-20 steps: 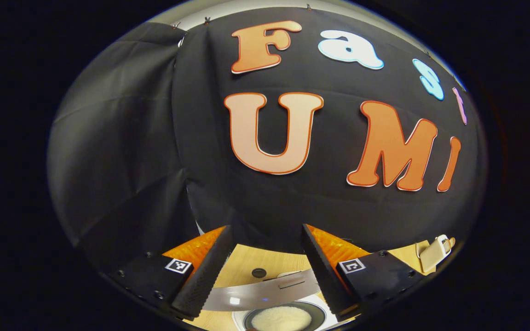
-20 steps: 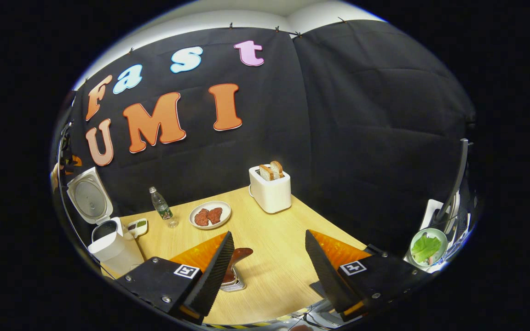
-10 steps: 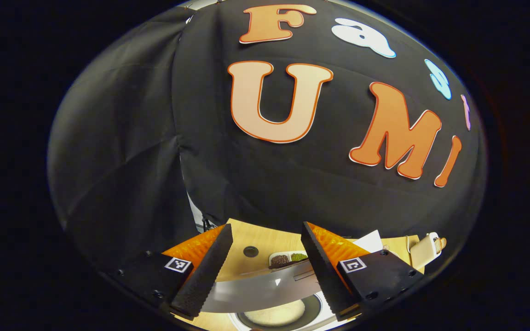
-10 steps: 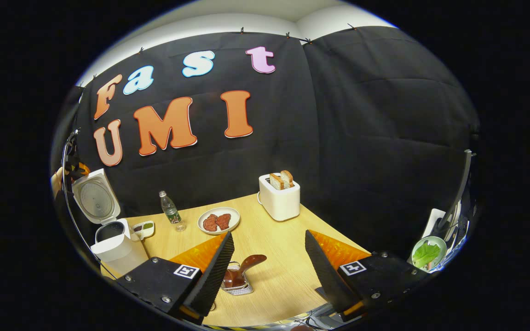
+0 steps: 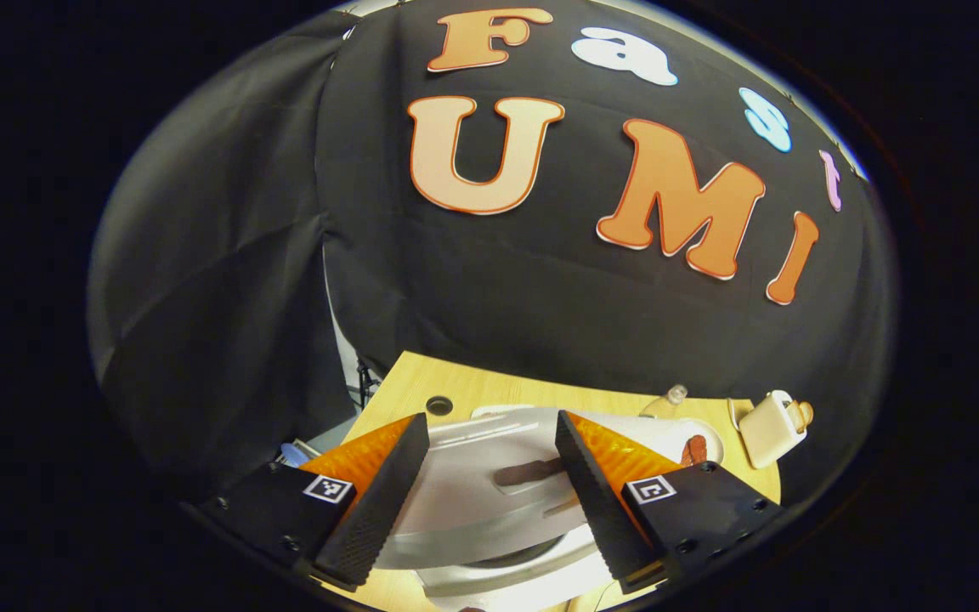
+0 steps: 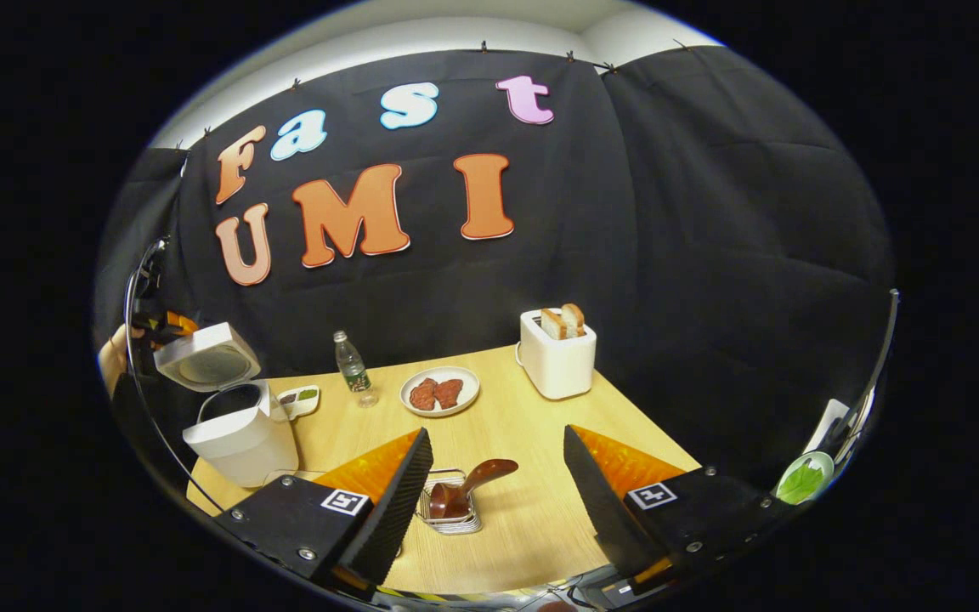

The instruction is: Close the left gripper, press the button to open the rice cooker; take a wooden spoon from the chopstick holder with the right hand, scoop a spoonful of rice and pour it into the rice cooker, then put the wooden spoon back into the chopstick holder.

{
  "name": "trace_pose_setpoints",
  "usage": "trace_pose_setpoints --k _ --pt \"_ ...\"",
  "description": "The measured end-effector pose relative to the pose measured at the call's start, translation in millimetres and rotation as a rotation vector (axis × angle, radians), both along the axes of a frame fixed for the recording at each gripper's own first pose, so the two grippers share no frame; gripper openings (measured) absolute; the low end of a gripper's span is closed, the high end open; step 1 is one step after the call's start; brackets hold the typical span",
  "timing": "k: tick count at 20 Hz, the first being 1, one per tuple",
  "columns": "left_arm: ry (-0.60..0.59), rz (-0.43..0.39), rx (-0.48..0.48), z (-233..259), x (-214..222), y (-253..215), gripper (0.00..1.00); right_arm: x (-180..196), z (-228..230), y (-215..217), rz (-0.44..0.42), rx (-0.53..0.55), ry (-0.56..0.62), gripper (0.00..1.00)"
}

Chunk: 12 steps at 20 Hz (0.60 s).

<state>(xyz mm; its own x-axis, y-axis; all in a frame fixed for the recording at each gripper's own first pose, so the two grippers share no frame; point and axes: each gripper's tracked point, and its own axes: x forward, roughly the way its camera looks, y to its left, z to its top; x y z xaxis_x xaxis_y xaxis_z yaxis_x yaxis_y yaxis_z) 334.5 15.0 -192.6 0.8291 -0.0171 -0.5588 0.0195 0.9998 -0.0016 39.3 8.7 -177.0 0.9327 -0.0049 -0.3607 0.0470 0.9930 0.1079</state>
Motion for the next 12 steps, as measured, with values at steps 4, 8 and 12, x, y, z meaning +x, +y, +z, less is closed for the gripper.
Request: trace_pose_setpoints --k 4,8,12 --pt "0.007 0.050 0.005 -52 -42 -7 1.00 -8 -9 -8 0.043 0.010 0.023 0.95" --pt "0.005 0.075 0.063 -79 -55 -12 1.00 -17 -17 -24 0.050 0.003 0.041 0.95" --pt "0.015 0.100 0.086 -92 -58 -14 1.00 -24 -26 -34 0.043 0.024 0.062 0.95"
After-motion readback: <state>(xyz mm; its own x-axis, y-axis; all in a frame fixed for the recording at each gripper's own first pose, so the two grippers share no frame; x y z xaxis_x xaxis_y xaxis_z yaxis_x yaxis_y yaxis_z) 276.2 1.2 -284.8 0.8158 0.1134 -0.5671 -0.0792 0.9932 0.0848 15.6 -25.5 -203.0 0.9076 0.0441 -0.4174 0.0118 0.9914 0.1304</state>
